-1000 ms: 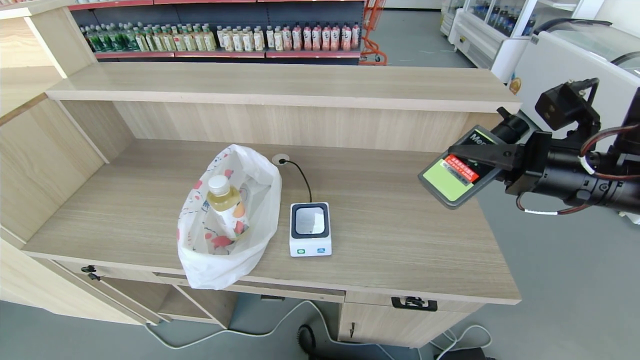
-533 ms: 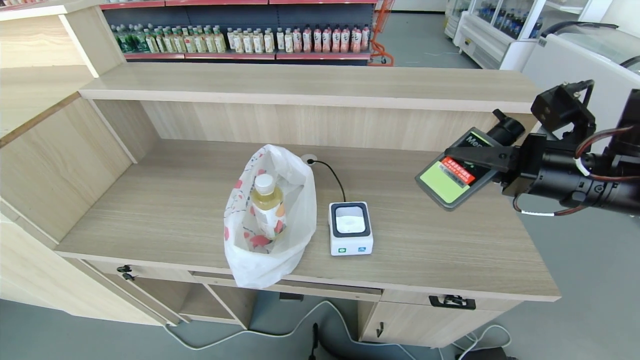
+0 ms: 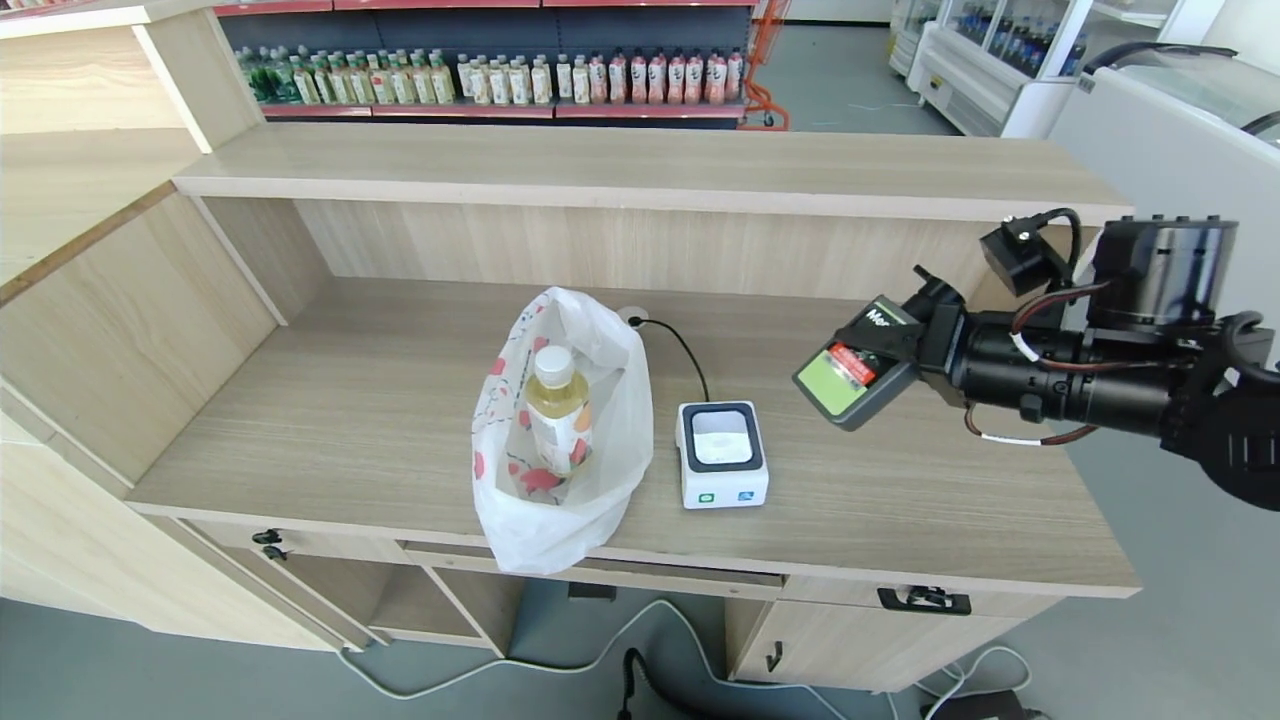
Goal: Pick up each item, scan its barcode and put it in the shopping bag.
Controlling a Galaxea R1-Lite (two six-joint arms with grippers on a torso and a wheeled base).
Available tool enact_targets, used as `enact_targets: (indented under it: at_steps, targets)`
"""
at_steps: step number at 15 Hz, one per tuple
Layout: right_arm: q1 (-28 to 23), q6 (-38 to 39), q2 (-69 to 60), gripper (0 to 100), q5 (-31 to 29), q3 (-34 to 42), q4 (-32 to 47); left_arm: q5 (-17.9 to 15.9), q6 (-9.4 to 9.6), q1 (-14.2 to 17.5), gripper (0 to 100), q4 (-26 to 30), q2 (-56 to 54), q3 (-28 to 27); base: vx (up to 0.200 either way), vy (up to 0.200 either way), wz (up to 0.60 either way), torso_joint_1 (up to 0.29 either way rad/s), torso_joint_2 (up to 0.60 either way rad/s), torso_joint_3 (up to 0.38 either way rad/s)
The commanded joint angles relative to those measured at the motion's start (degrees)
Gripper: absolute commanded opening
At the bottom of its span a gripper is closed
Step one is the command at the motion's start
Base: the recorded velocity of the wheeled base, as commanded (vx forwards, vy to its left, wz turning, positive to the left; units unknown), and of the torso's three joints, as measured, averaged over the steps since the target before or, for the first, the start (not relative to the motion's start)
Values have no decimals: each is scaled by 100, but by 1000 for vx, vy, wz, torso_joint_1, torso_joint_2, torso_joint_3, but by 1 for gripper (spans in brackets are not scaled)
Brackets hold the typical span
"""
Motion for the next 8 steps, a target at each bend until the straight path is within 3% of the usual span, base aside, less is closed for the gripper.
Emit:
enact_targets:
  at_steps: [1, 4, 8]
  targets:
    - [196, 198, 281, 0, -26, -365, 276, -1, 3, 5, 100, 2, -2, 0, 0, 0, 0, 0, 0, 0]
    - [477, 348, 598, 0, -421, -901, 742, -1, -5, 5, 100, -7, -2, 0, 0, 0, 0, 0, 0, 0]
    - [635, 312, 844, 0, -544, -971, 786, -1, -5, 14, 100, 2, -2, 0, 0, 0, 0, 0, 0, 0]
